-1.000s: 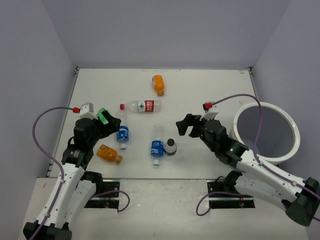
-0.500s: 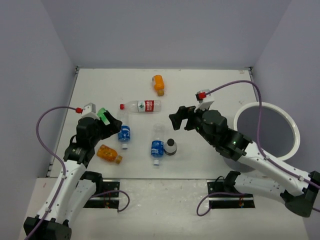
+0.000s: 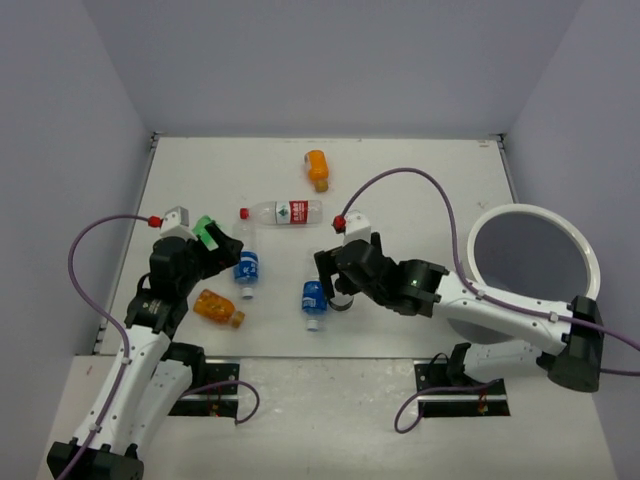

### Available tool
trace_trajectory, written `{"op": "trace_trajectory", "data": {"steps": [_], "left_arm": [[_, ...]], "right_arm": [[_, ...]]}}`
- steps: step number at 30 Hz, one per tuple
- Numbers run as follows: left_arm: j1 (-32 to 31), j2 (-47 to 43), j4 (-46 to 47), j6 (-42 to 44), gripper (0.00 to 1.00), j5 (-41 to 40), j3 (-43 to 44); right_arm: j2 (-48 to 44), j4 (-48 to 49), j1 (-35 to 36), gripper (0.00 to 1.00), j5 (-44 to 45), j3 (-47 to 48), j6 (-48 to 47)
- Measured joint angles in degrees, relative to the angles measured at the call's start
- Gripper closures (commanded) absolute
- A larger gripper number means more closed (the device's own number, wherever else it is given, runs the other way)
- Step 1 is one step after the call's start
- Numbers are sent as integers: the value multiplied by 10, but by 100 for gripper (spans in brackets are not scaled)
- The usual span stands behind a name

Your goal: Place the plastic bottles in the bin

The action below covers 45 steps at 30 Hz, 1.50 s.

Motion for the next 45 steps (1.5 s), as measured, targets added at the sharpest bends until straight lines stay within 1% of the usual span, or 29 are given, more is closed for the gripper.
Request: {"op": "trace_trajectory", "data": {"steps": [4,6,11,15,16,20,22,23,27,28,33,38,40,45], "left_arm": [[0,-3,0,0,0,0,0],[0,-6,0,0,0,0,0],[0,-8,0,0,0,0,0],[0,-8,0,0,0,-10,0],[0,-8,0,0,0,-11,0],[0,-8,0,0,0,-15,0],[0,-8,0,0,0,-15,0],[0,-8,0,0,0,-15,0],[0,-8,0,0,0,-15,0],[0,-8,0,0,0,-15,0],[0,-6,0,0,0,-15,0],[0,-2,0,0,0,-15,0],[0,0,0,0,0,-15,0],[0,0,0,0,0,-15,0]], "right_arm": [[41,-11,0,3,-5,1,11],[58,-11,0,9,-9,1,16],[84,-12,0,32,-13,1,37],[101,-16,1,45,-11,1,60],[106,-19,1,51,-9,1,65],[115,-27,1,59,-4,0,85],[114,-28,1,67,1,0,93],[112,-28,1,75,7,0,95],[105,-40,1,99,14,-1,110],[103,-44,1,100,16,-2,113],[81,-58,1,100,35,-2,118],[40,-73,2,100,74,10,112],[24,-96,2,100,110,36,107],[-26,-127,-8,100,224,145,87]]}}
